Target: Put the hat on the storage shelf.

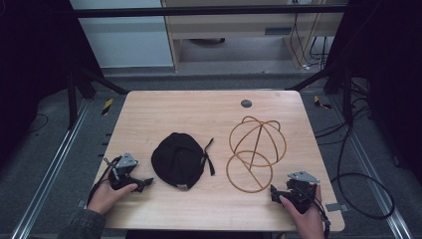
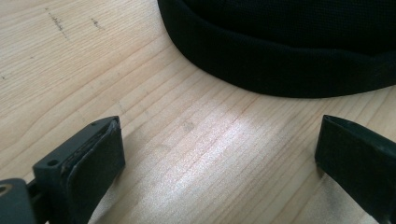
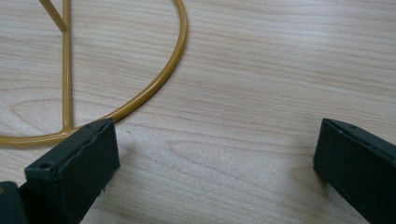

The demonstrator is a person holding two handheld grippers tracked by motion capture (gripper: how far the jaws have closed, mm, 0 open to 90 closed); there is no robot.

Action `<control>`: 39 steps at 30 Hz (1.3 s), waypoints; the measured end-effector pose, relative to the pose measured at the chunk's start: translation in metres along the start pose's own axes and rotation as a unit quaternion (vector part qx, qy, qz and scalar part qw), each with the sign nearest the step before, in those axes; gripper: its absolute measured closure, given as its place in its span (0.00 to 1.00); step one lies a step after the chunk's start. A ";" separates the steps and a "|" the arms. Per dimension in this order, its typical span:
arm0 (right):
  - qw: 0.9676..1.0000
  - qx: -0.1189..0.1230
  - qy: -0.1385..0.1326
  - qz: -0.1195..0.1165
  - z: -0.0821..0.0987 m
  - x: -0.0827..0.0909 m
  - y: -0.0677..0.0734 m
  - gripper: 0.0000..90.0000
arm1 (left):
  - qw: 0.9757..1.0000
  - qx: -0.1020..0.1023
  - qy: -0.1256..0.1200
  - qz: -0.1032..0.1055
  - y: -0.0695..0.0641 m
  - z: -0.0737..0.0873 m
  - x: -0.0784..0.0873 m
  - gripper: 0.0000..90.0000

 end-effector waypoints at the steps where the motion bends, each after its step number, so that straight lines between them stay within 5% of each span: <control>1: 1.000 -0.001 0.001 0.001 0.000 0.000 0.000 0.00 | 1.000 0.000 0.000 -0.001 0.000 0.000 0.000 0.01; 13: 1.000 0.001 0.000 0.001 0.000 0.000 0.000 0.00 | 0.999 -0.026 0.021 0.012 -0.010 0.000 0.009 0.05; 24: 1.000 0.000 0.000 0.001 0.000 0.000 0.000 0.00 | 0.999 -0.032 -0.025 0.030 -0.027 -0.015 0.030 0.07; 31: 1.000 0.001 0.000 0.001 0.000 0.000 0.000 0.00 | 0.999 -0.045 0.003 0.018 -0.036 -0.028 0.031 0.07; 39: 1.000 0.001 0.000 0.001 0.000 0.000 0.000 0.00 | 0.996 -0.073 0.051 0.020 -0.051 -0.058 0.029 0.07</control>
Point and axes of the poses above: each handheld gripper's, and its own axes: x roughly backward along the jaws, z roughly out of its underside, y roughly to its left, the point moved 5 cm from there along -x, roughly forward along the jaws, and after that the axes turned 2 degrees about y, right-handed, at the moved point
